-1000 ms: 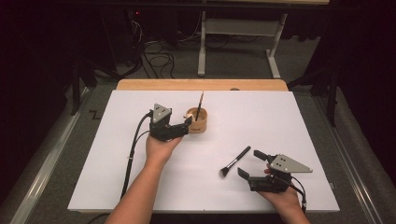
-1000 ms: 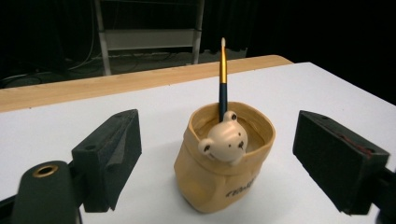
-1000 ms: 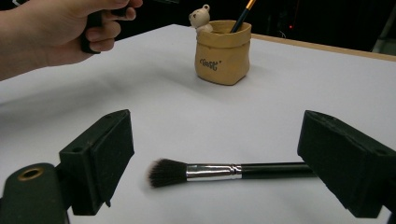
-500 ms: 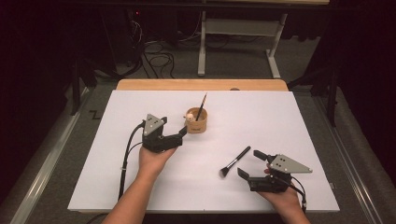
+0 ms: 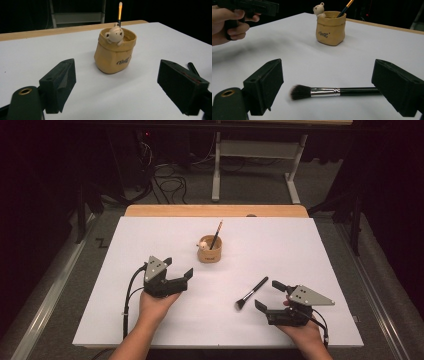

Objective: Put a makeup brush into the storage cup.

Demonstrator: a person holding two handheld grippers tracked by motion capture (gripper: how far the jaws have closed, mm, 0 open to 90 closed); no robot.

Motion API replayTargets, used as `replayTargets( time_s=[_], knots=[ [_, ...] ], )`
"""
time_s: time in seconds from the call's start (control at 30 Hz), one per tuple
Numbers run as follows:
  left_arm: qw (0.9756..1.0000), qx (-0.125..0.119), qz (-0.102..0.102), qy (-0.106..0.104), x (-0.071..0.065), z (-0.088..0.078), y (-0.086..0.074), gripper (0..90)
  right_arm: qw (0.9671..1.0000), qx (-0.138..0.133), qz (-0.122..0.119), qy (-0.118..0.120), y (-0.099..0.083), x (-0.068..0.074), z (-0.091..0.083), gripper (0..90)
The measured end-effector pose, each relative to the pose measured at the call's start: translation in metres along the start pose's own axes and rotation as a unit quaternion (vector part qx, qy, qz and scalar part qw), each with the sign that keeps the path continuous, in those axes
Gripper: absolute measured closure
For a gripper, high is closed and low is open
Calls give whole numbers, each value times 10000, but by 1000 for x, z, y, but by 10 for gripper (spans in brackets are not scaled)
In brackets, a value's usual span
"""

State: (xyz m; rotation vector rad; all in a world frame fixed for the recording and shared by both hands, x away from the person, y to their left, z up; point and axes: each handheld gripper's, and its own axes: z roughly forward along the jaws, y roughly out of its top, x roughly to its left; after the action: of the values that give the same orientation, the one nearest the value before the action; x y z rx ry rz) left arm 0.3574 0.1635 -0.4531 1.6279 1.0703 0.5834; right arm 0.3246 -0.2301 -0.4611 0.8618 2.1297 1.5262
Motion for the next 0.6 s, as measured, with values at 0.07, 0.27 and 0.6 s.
replayTargets(
  time_s=[0.07, 0.27, 0.6],
  knots=[
    [10000, 0, 8, -9, -1, -4, -3, 160, 10000, 7, 0, -2, 0, 0, 0, 112],
    [9999, -57, -11, -124, -4, -17, -13, 156, 10000, 15, -5, -14, 0, 0, 0, 111],
    [9999, -88, 65, -78, -2, -41, -30, 145, 9999, 67, -5, -81, -1, -1, 1, 102]
  ],
)
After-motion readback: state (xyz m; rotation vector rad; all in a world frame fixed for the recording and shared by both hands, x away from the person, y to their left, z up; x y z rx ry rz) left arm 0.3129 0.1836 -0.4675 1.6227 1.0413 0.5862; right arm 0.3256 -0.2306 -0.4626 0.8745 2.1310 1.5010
